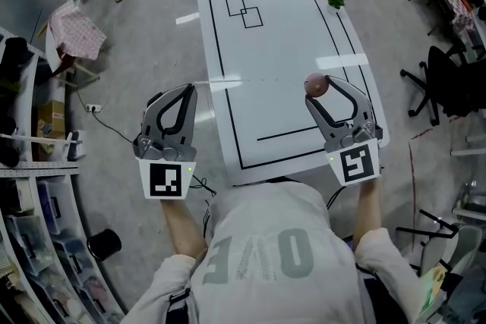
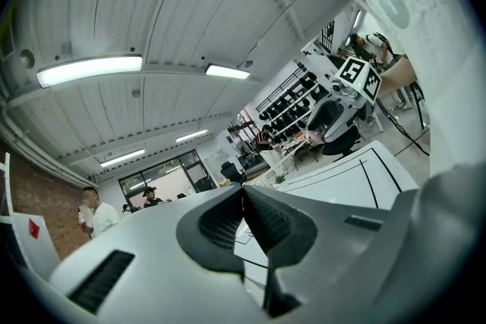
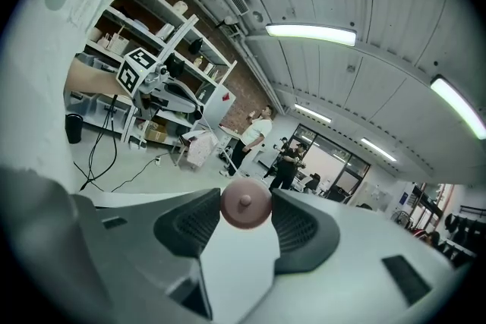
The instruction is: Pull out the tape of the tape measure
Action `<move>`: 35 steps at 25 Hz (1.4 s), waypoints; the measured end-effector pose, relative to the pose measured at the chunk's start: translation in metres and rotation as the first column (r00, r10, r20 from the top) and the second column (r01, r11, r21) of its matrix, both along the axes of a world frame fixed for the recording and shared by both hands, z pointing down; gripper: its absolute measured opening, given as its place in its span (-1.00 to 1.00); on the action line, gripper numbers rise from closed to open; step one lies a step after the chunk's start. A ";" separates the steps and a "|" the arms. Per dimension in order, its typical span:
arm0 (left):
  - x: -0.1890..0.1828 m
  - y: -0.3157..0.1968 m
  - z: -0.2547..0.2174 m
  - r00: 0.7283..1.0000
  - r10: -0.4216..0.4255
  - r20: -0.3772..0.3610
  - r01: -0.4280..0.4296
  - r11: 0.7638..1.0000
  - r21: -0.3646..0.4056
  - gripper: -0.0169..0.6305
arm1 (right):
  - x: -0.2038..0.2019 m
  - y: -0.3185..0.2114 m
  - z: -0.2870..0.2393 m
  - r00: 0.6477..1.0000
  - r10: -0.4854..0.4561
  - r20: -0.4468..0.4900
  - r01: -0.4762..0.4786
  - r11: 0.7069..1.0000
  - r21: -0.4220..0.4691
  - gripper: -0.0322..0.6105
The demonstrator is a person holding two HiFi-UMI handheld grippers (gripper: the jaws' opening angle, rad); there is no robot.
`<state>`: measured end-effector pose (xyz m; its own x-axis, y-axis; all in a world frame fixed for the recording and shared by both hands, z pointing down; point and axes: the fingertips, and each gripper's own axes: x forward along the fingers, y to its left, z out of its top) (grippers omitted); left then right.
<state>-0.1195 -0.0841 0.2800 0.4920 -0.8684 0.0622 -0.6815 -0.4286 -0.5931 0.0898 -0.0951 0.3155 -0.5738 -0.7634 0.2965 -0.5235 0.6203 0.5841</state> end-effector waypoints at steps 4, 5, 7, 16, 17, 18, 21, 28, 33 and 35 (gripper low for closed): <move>-0.013 -0.001 -0.010 0.998 -0.052 -0.046 0.054 0.998 0.040 -0.86 | 0.021 -0.008 0.002 0.996 0.087 0.015 -0.088 0.996 0.019 -0.20; -0.019 -0.001 -0.011 0.995 -0.067 -0.072 0.069 0.997 0.034 -0.86 | 0.030 -0.010 0.003 0.993 0.116 0.034 -0.117 0.993 0.011 -0.19; -0.024 -0.002 -0.010 0.994 -0.078 -0.077 0.080 0.997 0.021 -0.86 | 0.041 -0.011 0.004 0.988 0.147 0.047 -0.147 0.989 -0.005 -0.20; -0.028 -0.004 -0.007 0.994 -0.108 0.014 0.108 0.993 0.049 -0.86 | 0.039 -0.005 0.009 0.992 0.122 -0.006 -0.122 0.992 0.012 -0.20; -0.031 -0.004 -0.008 0.993 -0.117 0.020 0.115 0.992 0.057 -0.86 | 0.044 -0.006 0.010 0.990 0.140 0.001 -0.140 0.990 0.011 -0.20; -0.037 -0.003 -0.009 0.991 -0.131 0.008 0.131 0.990 0.061 -0.86 | 0.051 -0.006 0.010 0.985 0.169 0.019 -0.170 0.986 0.005 -0.20; -0.061 0.001 -0.009 0.968 -0.210 -0.136 0.216 0.976 0.030 -0.86 | 0.074 -0.007 0.011 0.965 0.255 0.069 -0.254 0.967 -0.025 -0.20; -0.074 0.005 -0.012 0.953 -0.256 -0.161 0.266 0.963 0.046 -0.86 | 0.079 -0.005 0.008 0.962 0.265 0.068 -0.265 0.964 -0.010 -0.20; -0.082 0.008 -0.010 0.947 -0.273 -0.170 0.284 0.958 0.044 -0.86 | 0.088 -0.005 0.008 0.956 0.284 0.075 -0.284 0.959 -0.013 -0.19; -0.078 0.008 -0.008 0.951 -0.260 -0.170 0.271 0.961 0.046 -0.86 | 0.087 -0.003 0.009 0.955 0.285 0.079 -0.284 0.959 -0.017 -0.19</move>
<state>-0.1976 -0.0757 0.2717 0.2416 -0.9684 -0.0622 -0.8540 -0.1817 -0.4875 0.1767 -0.0984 0.3248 -0.3549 -0.8971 0.2632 -0.7233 0.4418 0.5306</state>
